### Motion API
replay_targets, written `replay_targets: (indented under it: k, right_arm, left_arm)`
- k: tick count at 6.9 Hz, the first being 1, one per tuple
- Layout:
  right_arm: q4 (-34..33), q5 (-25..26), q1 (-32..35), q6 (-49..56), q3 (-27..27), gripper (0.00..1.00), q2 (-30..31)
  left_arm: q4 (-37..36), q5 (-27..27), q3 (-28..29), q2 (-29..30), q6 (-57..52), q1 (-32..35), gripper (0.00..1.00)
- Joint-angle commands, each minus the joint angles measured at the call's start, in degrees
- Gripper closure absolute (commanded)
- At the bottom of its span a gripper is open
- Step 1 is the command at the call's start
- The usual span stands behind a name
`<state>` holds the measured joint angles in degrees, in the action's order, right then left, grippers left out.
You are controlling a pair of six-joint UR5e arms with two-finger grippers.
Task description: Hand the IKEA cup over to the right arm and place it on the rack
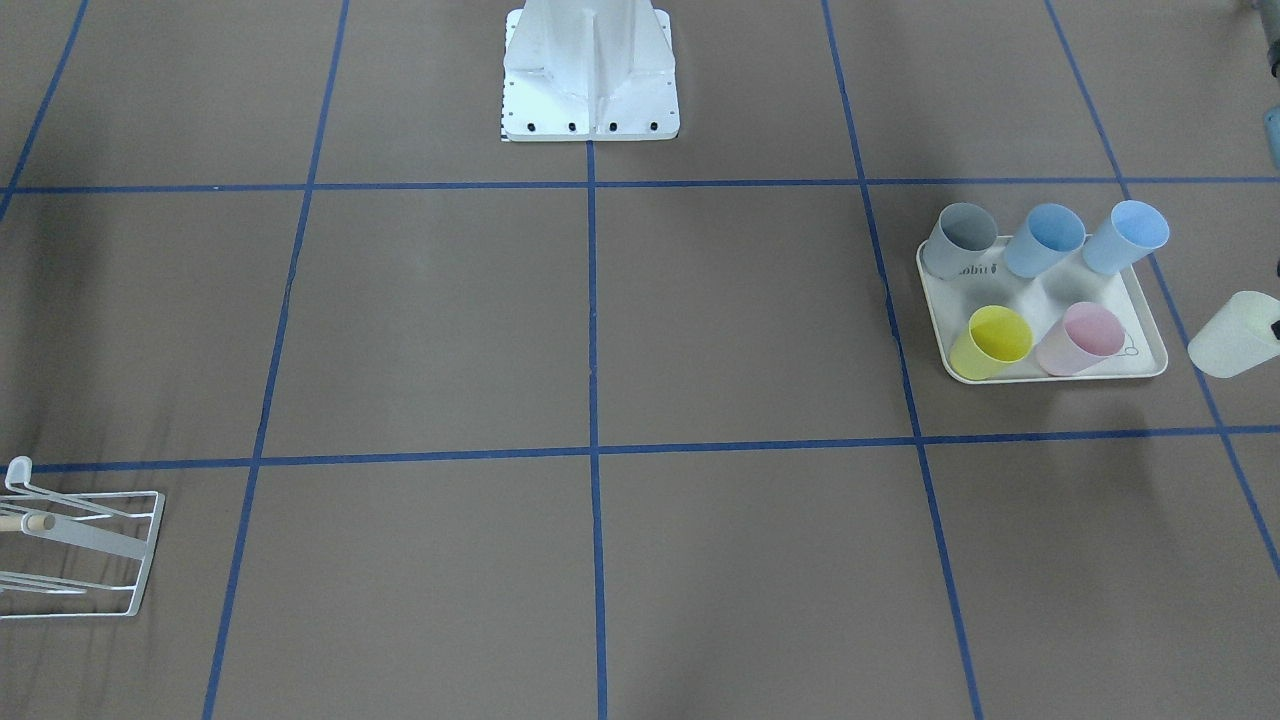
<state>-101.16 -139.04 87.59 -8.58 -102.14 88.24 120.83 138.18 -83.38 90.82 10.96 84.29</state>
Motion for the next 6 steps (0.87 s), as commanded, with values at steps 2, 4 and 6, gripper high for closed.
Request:
replay_targets:
  k: [2,4,6]
  right_arm:
    - [0.0,-0.1,-0.3,-0.2,-0.2,0.0,-0.1]
    - [0.0,-0.4,-0.5,-0.2,-0.3,0.0,-0.3]
    - [5.9,-2.2,-1.7,-0.5,0.1,0.0,-0.8]
  left_arm:
    - [-1.7,0.8,-12.7,-1.5,9.2,2.5,1.0]
    - [-4.8,7.2,-21.1,-0.9,18.8,2.0,1.0]
    - [-4.0,10.8,-24.9,-0.1,24.5,-0.6,1.0]
